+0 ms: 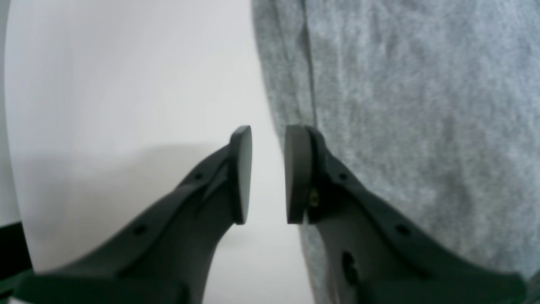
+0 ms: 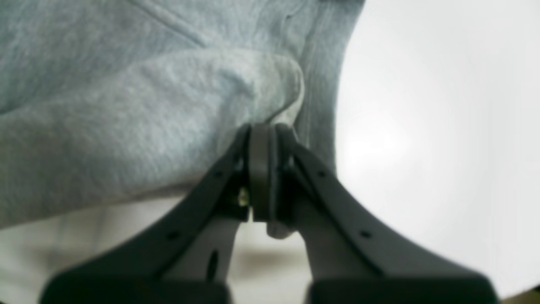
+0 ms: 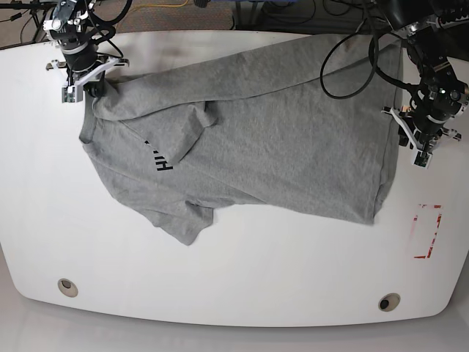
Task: Fold the T-shirt properly
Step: 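Grasp the shirt edge with the right gripper near the shoulder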
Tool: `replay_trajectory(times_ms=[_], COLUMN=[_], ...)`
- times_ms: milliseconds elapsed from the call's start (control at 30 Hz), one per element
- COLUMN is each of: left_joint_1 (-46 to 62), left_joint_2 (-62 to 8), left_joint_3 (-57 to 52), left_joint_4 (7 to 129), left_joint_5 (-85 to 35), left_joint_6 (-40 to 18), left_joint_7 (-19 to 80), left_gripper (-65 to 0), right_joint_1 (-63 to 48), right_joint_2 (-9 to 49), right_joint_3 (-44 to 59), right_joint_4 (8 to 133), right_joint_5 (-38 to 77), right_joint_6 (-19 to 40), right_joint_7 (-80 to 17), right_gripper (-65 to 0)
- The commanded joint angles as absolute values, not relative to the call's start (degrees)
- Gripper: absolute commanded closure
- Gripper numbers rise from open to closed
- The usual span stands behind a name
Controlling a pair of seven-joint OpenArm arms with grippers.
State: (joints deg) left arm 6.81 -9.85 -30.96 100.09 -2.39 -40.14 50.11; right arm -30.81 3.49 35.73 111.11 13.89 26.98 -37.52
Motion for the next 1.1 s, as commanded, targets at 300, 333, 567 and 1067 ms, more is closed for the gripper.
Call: replay_trajectory(times_ms=[300, 333, 567, 1067], left_joint_1=[6.37, 6.37, 7.52, 7.60], left_joint_2=[-10.59, -10.59, -10.59, -10.59], left_joint_3=[-31.16, -31.16, -30.99, -29.49], left_joint_4=[100.97, 100.88, 100.88, 100.88], left_joint_5=[-2.59, -2.59, -2.59, -2.59], left_joint_6=[-40.00, -40.00, -40.00, -40.00], left_joint_7=[49.36, 49.36, 49.36, 49.36], left_gripper=[-13.1, -13.1, -13.1, -13.1], right_joint_1=[-35.21, -35.21, -35.12, -31.25], right_joint_2=[2.86, 2.86, 3.65, 5.23], right_joint_3=[36.26, 36.26, 37.58, 37.41], right_joint_4=[112.57, 112.57, 112.48, 112.48], right_joint_5=[14.37, 14.37, 14.37, 14.37], right_joint_6=[26.95, 26.95, 26.95, 26.95], right_joint_7=[-36.18, -36.18, -36.35, -36.53], right_gripper=[-1.4, -1.4, -2.1, -53.7])
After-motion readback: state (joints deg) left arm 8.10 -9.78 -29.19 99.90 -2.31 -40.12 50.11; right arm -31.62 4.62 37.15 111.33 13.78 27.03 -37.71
